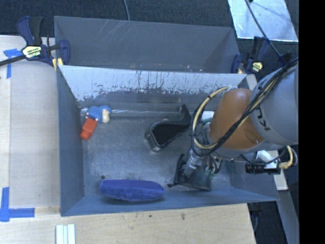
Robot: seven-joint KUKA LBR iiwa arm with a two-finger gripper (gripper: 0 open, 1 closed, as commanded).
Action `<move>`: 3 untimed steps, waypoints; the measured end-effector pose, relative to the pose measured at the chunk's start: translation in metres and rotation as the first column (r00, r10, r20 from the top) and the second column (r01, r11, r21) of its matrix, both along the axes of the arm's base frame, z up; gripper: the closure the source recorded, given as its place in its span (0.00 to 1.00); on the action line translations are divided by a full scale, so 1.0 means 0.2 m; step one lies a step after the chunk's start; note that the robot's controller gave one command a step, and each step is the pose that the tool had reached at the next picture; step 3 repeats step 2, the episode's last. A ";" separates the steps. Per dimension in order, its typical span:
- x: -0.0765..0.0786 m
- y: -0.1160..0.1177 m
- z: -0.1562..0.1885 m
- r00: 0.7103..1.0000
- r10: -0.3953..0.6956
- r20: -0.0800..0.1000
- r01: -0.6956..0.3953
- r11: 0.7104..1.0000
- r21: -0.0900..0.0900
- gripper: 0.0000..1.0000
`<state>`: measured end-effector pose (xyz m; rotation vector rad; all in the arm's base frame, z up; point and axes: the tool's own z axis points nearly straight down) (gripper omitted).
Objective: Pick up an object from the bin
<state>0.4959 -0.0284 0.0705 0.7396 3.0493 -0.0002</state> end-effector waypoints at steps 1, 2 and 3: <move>0.01 0.00 0.35 1.000 0.002 0.005 -0.002 1.000 0.000 1.00; 0.02 -0.01 0.56 1.000 0.004 0.004 -0.004 1.000 0.000 1.00; 0.02 -0.01 0.56 1.000 0.004 0.004 -0.004 1.000 0.000 1.00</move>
Offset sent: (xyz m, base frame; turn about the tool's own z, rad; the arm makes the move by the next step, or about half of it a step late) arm 0.0000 -0.0001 0.0663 0.0000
